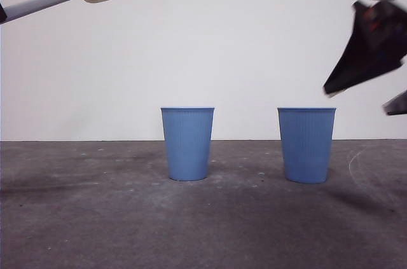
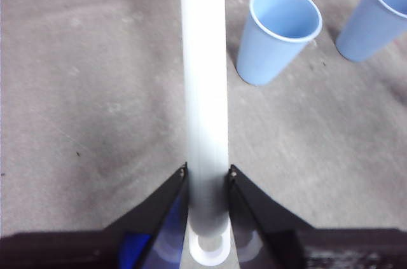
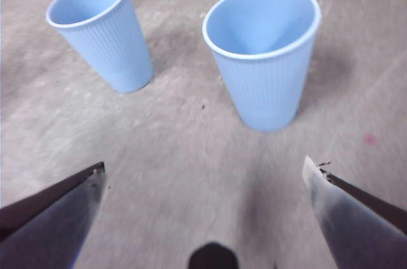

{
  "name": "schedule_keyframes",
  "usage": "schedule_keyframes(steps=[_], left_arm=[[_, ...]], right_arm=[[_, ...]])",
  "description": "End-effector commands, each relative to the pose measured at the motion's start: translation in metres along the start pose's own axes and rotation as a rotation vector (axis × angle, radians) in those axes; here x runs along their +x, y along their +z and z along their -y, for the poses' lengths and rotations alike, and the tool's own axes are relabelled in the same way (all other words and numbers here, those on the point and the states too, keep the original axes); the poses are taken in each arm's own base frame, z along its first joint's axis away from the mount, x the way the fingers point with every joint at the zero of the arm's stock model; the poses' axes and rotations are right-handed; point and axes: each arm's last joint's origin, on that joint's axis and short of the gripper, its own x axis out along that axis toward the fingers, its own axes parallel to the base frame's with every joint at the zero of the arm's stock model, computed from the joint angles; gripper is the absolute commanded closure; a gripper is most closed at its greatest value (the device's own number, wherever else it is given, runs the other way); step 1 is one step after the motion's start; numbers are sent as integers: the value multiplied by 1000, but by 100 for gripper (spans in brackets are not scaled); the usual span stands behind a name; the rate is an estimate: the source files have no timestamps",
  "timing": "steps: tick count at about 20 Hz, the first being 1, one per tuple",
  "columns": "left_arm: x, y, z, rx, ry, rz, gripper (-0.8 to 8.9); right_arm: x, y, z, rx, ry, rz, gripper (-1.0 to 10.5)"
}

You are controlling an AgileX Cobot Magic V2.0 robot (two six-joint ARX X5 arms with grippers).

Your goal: Pick up the cup brush,pick up the cup,insert the brush into the cup,clean the cup,put the cup brush back,put the cup back to the fixed position on the table

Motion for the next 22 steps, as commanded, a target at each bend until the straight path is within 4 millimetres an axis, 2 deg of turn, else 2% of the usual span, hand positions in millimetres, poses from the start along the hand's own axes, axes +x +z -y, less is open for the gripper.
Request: schedule_keyframes(steps=[1, 6, 13, 17, 22], left_arm=[[-1, -2, 0, 19, -2, -10, 822], [-4, -3, 1, 43, -2, -5, 822], [-8, -5, 2, 48, -2, 6, 822], [-9, -5, 2, 47, -1, 1, 822], [-9, -5, 2, 47, -2, 1, 822]], right_arm=[[11, -11, -2, -15, -26, 26, 379], [34, -23, 0, -88, -68, 62, 379], [70, -32, 6, -96, -106, 126, 379], [83, -36, 10, -96, -132, 181, 379], [105, -39, 14, -133, -146, 143, 379]])
